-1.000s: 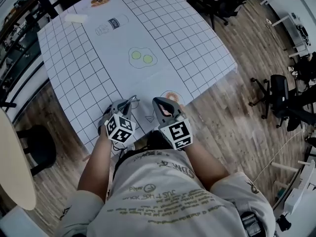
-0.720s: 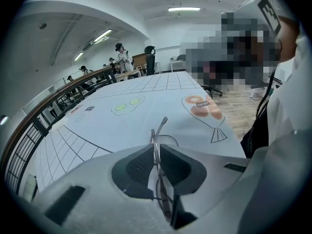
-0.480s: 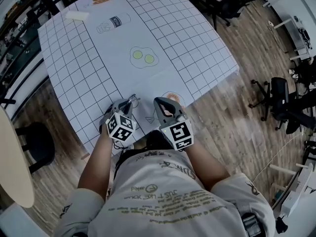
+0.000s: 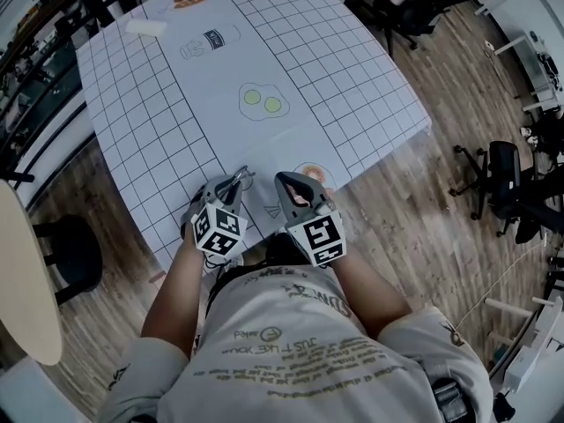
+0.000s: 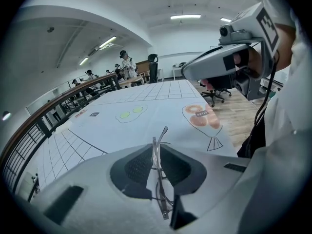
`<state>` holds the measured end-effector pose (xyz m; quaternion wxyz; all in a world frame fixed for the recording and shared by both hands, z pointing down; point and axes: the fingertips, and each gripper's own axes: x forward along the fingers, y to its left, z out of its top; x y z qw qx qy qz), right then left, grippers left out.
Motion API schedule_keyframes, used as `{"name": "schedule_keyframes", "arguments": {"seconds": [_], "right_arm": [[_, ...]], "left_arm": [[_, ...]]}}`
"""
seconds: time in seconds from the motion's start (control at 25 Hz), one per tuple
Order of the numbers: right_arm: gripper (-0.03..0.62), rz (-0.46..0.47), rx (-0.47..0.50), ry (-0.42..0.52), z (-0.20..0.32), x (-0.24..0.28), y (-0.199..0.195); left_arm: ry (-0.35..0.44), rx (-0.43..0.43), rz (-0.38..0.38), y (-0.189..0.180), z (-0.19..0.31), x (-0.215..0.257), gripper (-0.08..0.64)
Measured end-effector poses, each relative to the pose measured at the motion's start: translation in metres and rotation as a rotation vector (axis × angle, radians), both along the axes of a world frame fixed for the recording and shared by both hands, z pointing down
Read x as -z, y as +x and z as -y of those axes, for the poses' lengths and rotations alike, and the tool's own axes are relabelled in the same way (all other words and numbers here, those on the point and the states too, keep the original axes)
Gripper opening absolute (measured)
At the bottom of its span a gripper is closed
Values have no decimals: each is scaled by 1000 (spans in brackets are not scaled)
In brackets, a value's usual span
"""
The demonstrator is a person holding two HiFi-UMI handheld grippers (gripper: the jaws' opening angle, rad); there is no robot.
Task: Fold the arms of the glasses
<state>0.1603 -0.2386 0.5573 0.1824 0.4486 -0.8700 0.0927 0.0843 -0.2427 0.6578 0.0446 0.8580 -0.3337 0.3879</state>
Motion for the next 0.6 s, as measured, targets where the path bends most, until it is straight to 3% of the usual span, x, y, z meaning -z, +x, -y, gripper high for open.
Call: {"name": "schedule_keyframes", "arguments": {"seconds": [0.16,0.28,0.44,0.6], "right_arm": [[17,4,11,7,-3,3,-5],[17,12,19,23,-4,7,-9],[15,26,22,47,-5,18,-16],[15,52,26,86,-6,40,-29]], "left_arm": [[7,-2,-15,0,-6,7,70],[71,38,-71,-3,-5,27,84],[168,159,-258,-14,-5,80,15],[228,291,-438,-35,-4,132,14]]}}
